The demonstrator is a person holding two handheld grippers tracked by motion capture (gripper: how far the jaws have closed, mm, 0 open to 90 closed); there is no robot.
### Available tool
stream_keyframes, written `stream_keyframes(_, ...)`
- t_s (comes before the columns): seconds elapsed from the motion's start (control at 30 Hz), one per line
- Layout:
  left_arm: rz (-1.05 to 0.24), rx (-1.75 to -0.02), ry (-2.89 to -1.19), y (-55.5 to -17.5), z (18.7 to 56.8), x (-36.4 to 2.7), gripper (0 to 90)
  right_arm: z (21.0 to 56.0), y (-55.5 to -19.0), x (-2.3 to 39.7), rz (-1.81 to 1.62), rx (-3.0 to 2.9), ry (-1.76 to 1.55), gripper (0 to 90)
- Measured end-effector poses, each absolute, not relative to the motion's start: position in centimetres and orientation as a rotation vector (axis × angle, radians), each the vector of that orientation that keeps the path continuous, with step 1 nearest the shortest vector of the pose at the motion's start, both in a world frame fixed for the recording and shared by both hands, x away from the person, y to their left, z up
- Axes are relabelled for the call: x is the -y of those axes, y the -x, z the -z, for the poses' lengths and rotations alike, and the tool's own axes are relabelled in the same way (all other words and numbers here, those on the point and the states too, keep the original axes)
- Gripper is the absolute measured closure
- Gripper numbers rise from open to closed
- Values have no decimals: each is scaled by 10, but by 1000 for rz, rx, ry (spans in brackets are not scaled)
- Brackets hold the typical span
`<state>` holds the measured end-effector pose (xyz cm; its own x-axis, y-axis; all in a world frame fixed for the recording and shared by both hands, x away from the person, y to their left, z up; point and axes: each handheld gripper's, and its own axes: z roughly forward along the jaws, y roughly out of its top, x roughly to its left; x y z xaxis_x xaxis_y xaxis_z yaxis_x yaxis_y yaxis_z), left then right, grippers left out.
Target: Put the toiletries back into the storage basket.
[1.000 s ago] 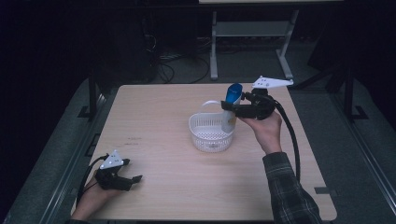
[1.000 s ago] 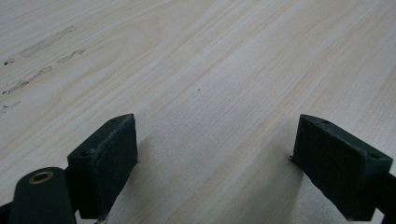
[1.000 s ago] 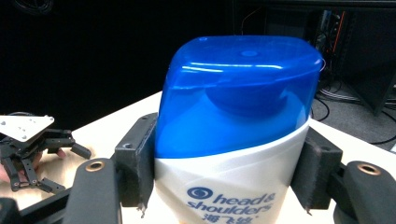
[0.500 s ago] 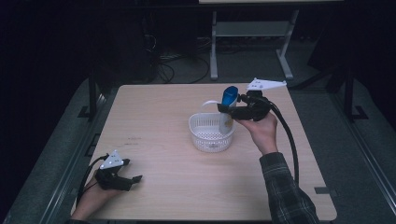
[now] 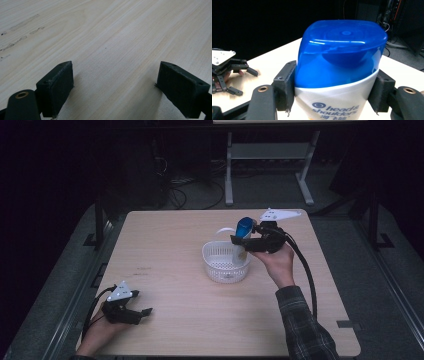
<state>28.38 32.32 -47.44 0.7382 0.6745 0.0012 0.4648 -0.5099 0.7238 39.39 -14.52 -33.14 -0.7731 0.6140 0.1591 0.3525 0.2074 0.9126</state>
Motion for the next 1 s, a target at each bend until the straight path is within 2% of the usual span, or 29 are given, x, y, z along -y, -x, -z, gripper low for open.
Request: stream_keyframes(1.0,-368,-854,-2203,-284,474,-323,130,368,-393,144,-1518,-2300,-978,340)
